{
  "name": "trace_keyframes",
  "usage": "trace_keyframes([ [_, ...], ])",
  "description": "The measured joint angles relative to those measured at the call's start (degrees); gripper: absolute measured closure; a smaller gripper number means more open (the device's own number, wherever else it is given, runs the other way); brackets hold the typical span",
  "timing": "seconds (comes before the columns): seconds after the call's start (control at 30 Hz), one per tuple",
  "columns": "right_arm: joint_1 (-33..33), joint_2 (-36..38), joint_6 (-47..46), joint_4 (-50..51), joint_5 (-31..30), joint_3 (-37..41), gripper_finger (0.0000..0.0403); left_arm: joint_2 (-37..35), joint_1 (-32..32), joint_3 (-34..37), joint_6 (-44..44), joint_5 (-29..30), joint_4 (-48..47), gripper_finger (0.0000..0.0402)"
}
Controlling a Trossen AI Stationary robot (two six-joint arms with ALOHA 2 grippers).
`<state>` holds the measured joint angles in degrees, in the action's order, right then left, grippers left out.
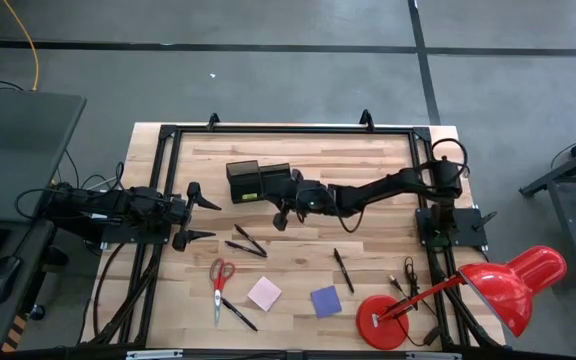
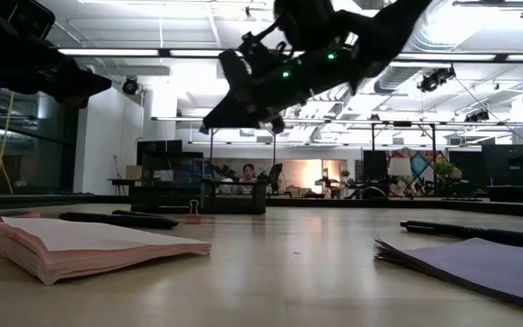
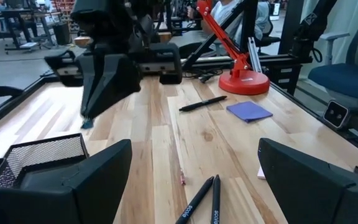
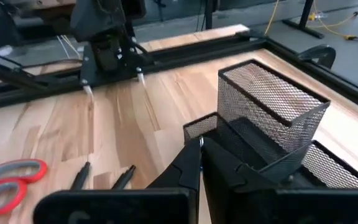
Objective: Pick and place office supplies into organizer
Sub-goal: Put the blue binder clip into the black desk organizer
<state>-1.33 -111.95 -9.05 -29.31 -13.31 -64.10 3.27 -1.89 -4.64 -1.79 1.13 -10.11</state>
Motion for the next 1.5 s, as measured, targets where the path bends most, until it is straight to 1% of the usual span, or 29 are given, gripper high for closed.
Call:
trace_keyframes([
  [0.13, -0.53, -5.25, 0.72, 5.42, -0.04, -7.53, 0.0402, -0.02, 0.02, 0.0, -0.1, 0.02, 0.02, 0.0066],
  [0.3, -1.68, -11.98, 1.05, 14.75, -0.53, -19.95, 0.0402, -0.02, 0.02, 0.0, 0.21, 0.0, -0.27, 0.0066],
  [0.4, -2.41, -16.32, 1.11, 22.17, -1.6, -27.52, 0.0402, -0.02, 0.02, 0.0, 0.56, -0.02, -0.42, 0.0066],
  [0.5, -2.93, -19.69, 0.65, 31.08, -4.64, -34.51, 0.0402, -0.02, 0.02, 0.0, 0.86, -0.09, -0.68, 0.0066],
  [0.57, -3.05, -21.48, 0.52, 36.24, -6.18, -38.04, 0.0402, 0.0, 0.0, 0.0, 1.16, -0.22, -0.87, 0.0066],
  [0.63, -3.04, -23.45, 0.53, 38.3, -5.89, -40.73, 0.0402, -0.02, 0.02, 0.0, 1.19, -0.22, -0.86, 0.0066],
  [0.77, -3.14, -25.01, 0.52, 39.44, -4.23, -42.66, 0.0402, -0.02, 0.0, 0.0, 1.17, -0.22, -0.84, 0.0066],
  [1.0, -3.2, -25.03, 0.48, 39.86, -4.16, -42.71, 0.0397, -0.02, 0.01, 0.0, 1.19, -0.22, -0.6, 0.0066],
  [1.13, -3.16, -25.03, 0.02, 40.64, -4.6, -42.71, 0.0373, -0.02, 0.0, 0.0, 1.19, -0.22, -0.48, 0.0066],
  [1.4, -3.14, -25.03, 0.1, 40.62, -5.98, -42.71, 0.0309, -0.02, 0.0, 0.0, 1.19, -0.22, -0.52, 0.0066],
  [1.5, -3.14, -25.08, -0.25, 41.06, -3.82, -42.71, 0.0286, -0.02, 0.0, 0.0, 1.19, -0.22, -0.58, 0.0066],
])
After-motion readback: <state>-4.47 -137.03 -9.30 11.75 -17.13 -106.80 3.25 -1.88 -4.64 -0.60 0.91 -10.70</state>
